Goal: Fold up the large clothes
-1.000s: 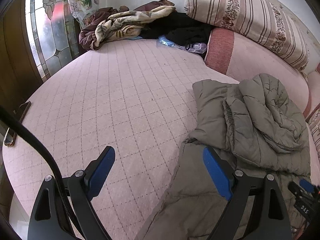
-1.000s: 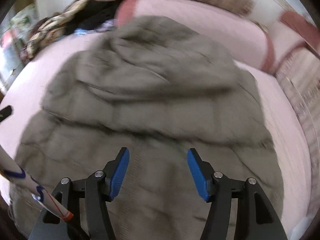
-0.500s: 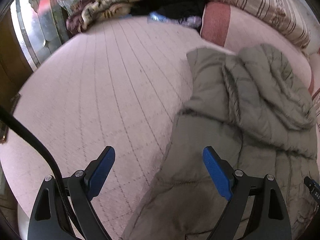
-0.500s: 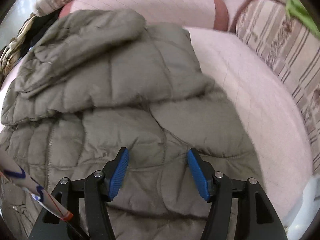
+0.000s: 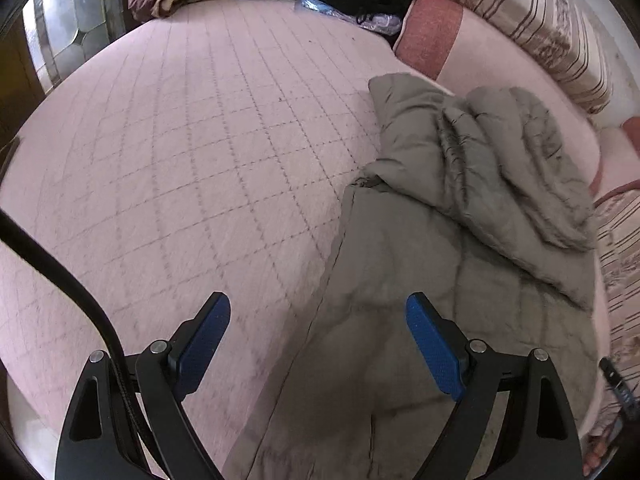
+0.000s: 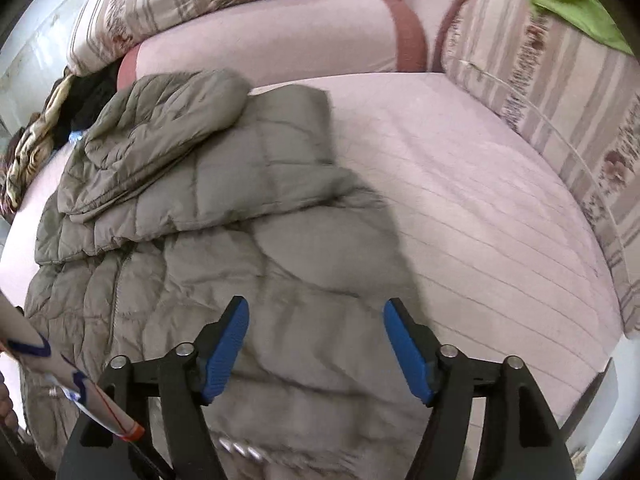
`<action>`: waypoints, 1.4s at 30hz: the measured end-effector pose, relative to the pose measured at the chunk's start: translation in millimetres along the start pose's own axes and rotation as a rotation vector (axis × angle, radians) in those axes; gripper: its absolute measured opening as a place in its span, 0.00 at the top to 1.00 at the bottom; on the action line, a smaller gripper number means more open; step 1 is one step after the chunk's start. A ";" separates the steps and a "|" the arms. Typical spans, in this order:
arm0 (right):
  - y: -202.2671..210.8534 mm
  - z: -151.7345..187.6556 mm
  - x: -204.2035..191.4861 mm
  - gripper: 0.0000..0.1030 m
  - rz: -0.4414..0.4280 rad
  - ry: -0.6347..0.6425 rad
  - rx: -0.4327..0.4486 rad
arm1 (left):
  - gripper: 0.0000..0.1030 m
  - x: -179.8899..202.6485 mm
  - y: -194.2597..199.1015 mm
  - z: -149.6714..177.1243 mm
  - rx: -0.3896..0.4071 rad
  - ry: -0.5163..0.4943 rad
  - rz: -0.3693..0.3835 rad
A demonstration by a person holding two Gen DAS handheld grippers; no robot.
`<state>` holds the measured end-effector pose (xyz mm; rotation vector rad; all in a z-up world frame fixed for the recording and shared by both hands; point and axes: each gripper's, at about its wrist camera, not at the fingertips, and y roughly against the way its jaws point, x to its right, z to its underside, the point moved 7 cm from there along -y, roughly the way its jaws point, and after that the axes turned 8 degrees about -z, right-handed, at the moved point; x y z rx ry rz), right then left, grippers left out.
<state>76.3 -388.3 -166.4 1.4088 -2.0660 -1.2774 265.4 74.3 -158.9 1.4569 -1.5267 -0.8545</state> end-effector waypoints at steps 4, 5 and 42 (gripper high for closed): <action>19.7 19.8 39.7 0.22 0.007 -0.028 0.000 | 0.14 -19.4 23.5 16.8 0.027 0.007 -0.031; 21.2 24.2 49.6 0.22 0.010 -0.037 0.000 | 0.14 -23.4 25.9 22.6 0.019 0.008 -0.027; 5.3 119.7 85.2 0.20 -0.508 -0.357 -0.092 | 0.07 -25.8 37.5 136.8 -0.175 -0.047 0.409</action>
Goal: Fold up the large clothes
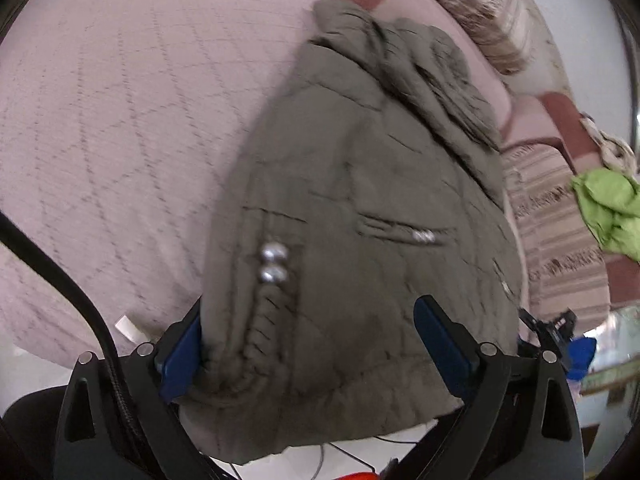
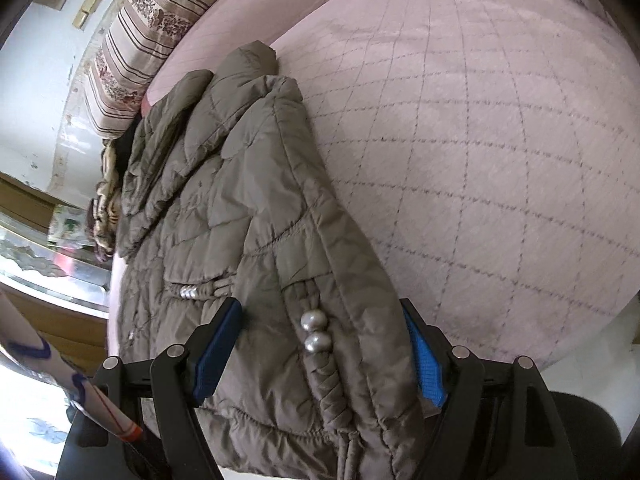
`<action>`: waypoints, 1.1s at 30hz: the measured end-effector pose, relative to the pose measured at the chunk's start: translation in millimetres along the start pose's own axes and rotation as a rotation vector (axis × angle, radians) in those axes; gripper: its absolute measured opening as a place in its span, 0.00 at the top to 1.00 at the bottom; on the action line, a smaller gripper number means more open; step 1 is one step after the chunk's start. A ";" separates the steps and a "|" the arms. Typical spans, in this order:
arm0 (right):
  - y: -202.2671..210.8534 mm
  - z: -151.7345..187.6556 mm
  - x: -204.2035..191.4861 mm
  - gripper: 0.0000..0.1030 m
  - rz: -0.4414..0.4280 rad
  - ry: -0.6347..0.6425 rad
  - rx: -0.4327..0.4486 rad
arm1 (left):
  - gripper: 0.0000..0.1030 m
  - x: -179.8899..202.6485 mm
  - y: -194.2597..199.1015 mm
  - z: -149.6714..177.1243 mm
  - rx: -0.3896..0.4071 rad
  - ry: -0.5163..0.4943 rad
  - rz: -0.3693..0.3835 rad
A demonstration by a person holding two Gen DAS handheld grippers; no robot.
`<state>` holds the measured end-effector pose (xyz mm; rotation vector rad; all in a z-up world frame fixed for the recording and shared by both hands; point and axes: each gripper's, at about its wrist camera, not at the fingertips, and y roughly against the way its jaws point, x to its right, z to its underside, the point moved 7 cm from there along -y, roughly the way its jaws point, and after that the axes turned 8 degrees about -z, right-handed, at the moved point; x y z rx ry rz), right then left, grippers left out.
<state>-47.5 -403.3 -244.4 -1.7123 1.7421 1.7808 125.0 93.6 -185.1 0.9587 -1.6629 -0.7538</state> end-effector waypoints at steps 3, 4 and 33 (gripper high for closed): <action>0.0 5.0 -0.8 0.20 -0.052 -0.014 -0.016 | 0.07 3.9 1.2 3.2 -0.015 0.002 0.070; -1.0 8.0 -1.9 0.20 -0.079 -0.021 -0.029 | 0.07 5.4 0.9 4.0 -0.021 0.005 0.095; -20.9 74.6 -43.4 0.30 -0.234 0.073 -0.188 | 0.07 33.3 -13.6 29.4 -0.023 -0.046 0.106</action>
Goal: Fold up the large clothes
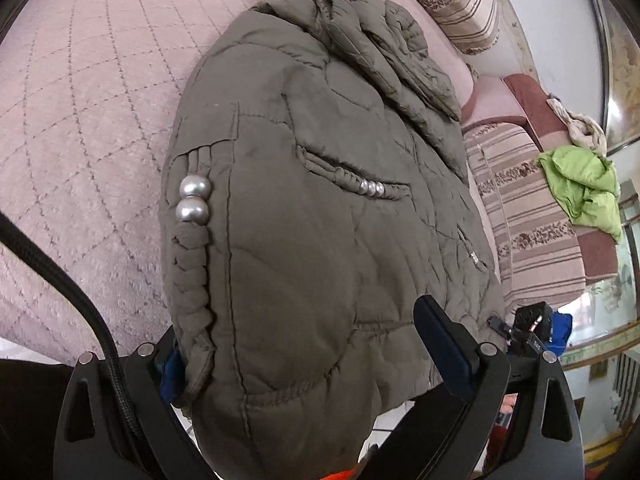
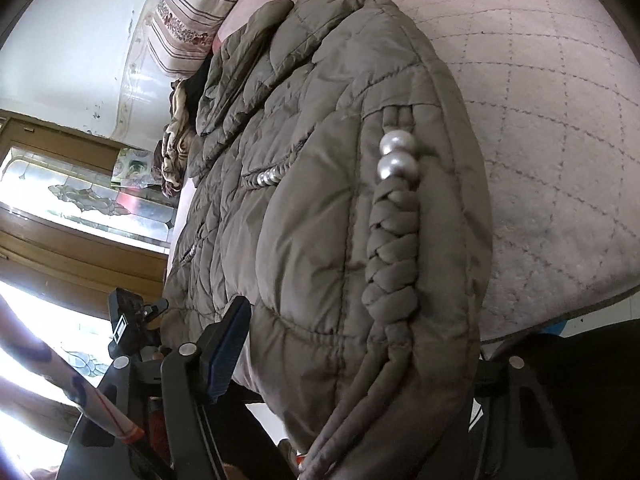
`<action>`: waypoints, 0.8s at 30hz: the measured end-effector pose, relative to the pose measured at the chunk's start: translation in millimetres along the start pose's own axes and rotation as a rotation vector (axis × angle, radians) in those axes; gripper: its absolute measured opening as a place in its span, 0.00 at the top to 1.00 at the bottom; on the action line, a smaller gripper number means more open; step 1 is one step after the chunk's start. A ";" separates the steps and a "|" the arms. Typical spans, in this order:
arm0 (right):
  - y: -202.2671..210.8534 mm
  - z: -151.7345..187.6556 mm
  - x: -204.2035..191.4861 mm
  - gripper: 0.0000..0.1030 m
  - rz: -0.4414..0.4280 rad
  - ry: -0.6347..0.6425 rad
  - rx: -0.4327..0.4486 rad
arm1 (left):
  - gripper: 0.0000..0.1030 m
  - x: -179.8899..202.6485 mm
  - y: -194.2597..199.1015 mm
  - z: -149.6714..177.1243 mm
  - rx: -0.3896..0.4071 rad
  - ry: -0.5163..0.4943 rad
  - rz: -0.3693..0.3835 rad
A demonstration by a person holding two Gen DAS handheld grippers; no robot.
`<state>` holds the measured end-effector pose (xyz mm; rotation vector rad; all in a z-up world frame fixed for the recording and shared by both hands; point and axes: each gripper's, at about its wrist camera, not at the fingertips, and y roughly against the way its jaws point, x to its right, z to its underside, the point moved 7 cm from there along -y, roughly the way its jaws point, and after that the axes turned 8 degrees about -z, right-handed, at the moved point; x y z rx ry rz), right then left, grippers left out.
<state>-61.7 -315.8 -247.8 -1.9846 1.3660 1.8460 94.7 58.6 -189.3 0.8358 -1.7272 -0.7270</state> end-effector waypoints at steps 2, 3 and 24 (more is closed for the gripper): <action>-3.1 0.9 -0.3 0.33 0.017 -0.005 0.004 | 0.07 2.9 -0.9 0.2 0.017 -0.008 -0.040; -3.4 1.1 0.3 0.34 0.026 -0.008 0.011 | 0.07 4.5 -1.5 0.0 0.026 -0.010 -0.062; 28.8 -32.7 -67.7 0.74 0.101 0.124 0.159 | 0.67 43.1 51.5 -15.3 0.162 -0.009 -0.295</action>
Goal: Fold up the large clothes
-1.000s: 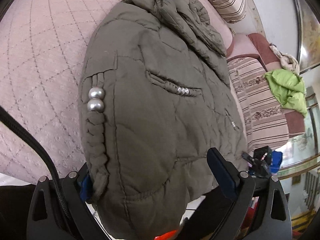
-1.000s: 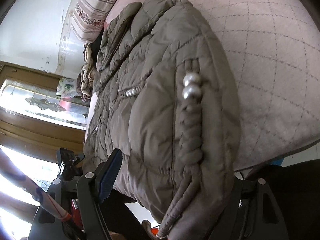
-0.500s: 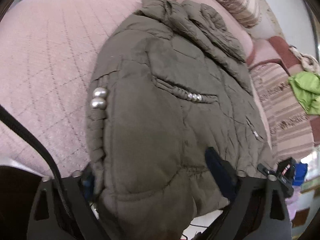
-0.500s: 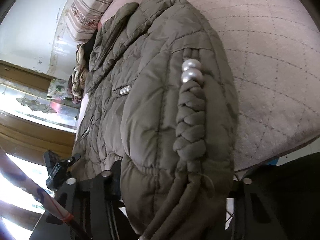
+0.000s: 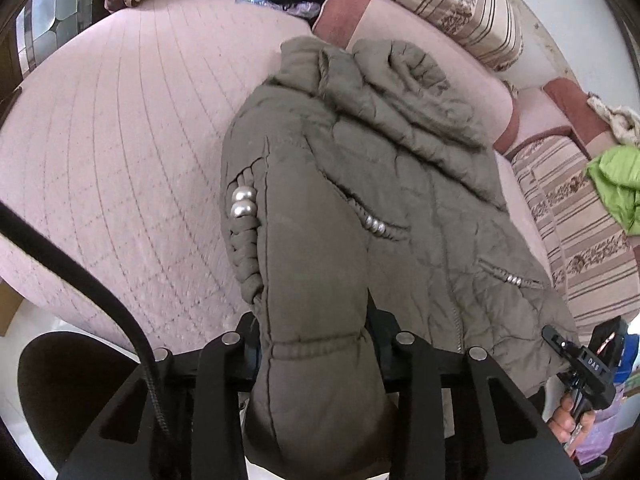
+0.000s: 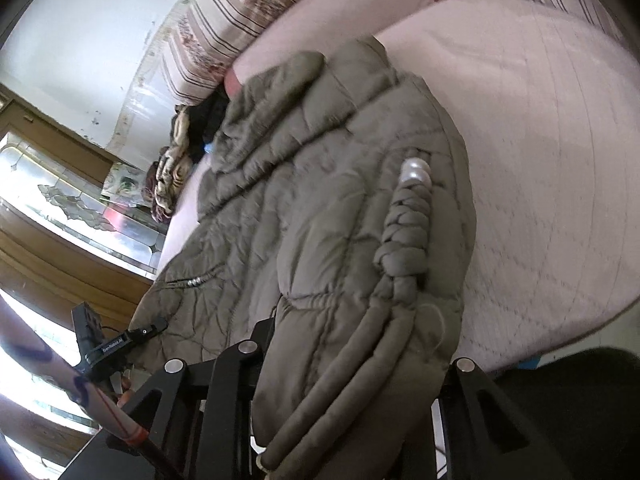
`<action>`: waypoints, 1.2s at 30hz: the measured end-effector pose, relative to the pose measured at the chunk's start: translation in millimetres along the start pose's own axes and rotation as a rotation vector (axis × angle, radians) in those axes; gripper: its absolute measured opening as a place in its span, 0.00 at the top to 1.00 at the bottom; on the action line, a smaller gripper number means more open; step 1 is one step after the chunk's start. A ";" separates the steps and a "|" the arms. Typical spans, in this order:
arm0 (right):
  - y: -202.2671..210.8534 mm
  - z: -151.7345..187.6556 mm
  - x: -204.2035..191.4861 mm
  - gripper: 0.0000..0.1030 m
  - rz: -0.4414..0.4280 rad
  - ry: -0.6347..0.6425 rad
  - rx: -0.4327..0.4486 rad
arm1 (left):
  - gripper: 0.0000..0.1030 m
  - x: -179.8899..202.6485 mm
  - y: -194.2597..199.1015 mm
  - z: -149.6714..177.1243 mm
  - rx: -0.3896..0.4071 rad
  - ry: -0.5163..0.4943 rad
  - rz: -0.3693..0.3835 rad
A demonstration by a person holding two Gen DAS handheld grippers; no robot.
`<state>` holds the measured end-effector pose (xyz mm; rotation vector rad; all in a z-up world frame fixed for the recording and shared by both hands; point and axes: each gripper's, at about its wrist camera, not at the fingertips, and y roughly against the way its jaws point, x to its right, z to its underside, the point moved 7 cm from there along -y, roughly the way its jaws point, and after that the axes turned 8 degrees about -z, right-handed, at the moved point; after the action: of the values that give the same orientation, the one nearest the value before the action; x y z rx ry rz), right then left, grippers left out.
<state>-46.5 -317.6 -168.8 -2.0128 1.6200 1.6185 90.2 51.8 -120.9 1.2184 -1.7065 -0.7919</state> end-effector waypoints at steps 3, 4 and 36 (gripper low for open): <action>3.9 -11.3 -10.6 0.75 -0.013 0.015 0.015 | 0.67 5.5 6.5 -9.8 0.012 0.015 0.009; 5.0 -15.0 -14.5 0.75 -0.019 0.018 0.021 | 0.67 8.0 9.3 -14.0 0.017 0.016 0.012; -49.3 -149.8 -82.9 0.79 -0.002 0.139 0.075 | 0.67 67.5 2.4 -145.9 0.168 -0.083 -0.096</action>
<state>98.3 -335.8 -66.5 -2.1305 1.6963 1.4228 212.1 -12.9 -38.4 1.4074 -1.8225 -0.7778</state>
